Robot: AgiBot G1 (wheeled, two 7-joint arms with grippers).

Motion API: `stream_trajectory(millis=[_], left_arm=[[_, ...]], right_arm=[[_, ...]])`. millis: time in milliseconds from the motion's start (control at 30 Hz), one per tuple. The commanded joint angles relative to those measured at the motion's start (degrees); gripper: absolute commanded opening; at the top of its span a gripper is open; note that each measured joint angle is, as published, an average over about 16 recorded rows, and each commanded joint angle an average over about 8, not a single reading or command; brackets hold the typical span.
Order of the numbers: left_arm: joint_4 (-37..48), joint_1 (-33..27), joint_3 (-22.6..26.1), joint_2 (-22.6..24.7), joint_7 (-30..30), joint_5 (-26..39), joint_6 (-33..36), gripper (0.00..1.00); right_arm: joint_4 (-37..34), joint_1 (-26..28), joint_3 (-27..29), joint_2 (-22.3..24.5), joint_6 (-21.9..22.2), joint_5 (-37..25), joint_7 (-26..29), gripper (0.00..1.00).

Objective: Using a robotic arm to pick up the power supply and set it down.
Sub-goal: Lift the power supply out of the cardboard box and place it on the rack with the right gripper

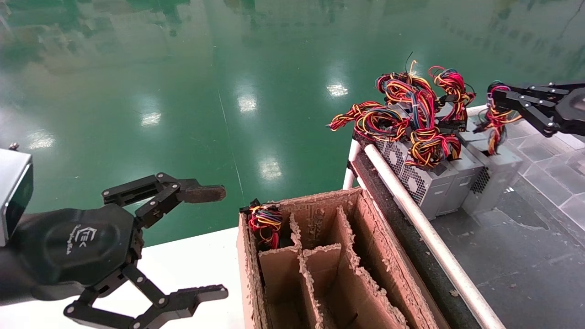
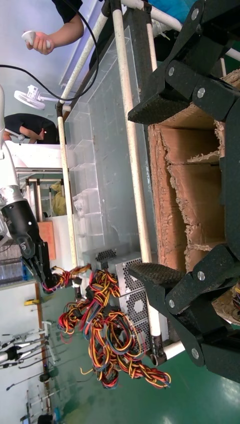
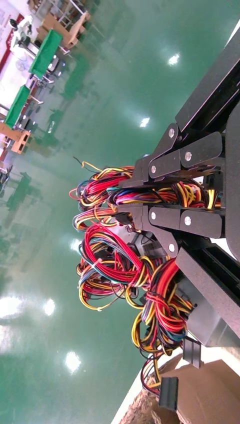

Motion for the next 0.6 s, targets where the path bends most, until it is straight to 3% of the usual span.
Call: stream_trajectory(millis=[33, 167, 200, 233, 433, 467, 500, 600], left_arm=[[0.0, 0.0, 0.0, 0.0, 0.0, 0.0, 0.0, 1.00], [0.0, 0.0, 0.0, 0.0, 0.0, 0.0, 0.0, 1.00], [0.0, 0.0, 0.0, 0.0, 0.0, 0.0, 0.0, 1.00], [0.0, 0.0, 0.0, 0.0, 0.0, 0.0, 0.0, 1.00], [0.0, 0.0, 0.0, 0.0, 0.0, 0.0, 0.0, 1.00], [0.0, 0.0, 0.0, 0.0, 0.0, 0.0, 0.0, 1.00], [0.0, 0.0, 0.0, 0.0, 0.0, 0.0, 0.0, 1.00], [0.0, 0.0, 0.0, 0.0, 0.0, 0.0, 0.0, 1.00]], right_arm=[[0.1, -0.1, 0.0, -0.4, 0.4, 0.0, -0.4, 0.00], [0.1, -0.4, 0.1, -0.9, 0.7, 0.1, -0.9, 0.01], [0.1, -0.5, 0.1, -1.0, 0.7, 0.1, -1.0, 0.05], [0.0, -0.6, 0.1, -1.1, 0.8, 0.1, -1.0, 0.13], [-0.2, -0.9, 0.0, -1.3, 0.7, 0.0, -1.0, 0.87], [-0.2, -0.9, 0.0, -1.3, 0.6, 0.0, -0.9, 0.96], [-0.3, -0.9, 0.0, -1.3, 0.5, 0.0, -0.9, 1.00], [-0.3, -0.9, 0.0, -1.3, 0.3, 0.0, -0.8, 1.00]])
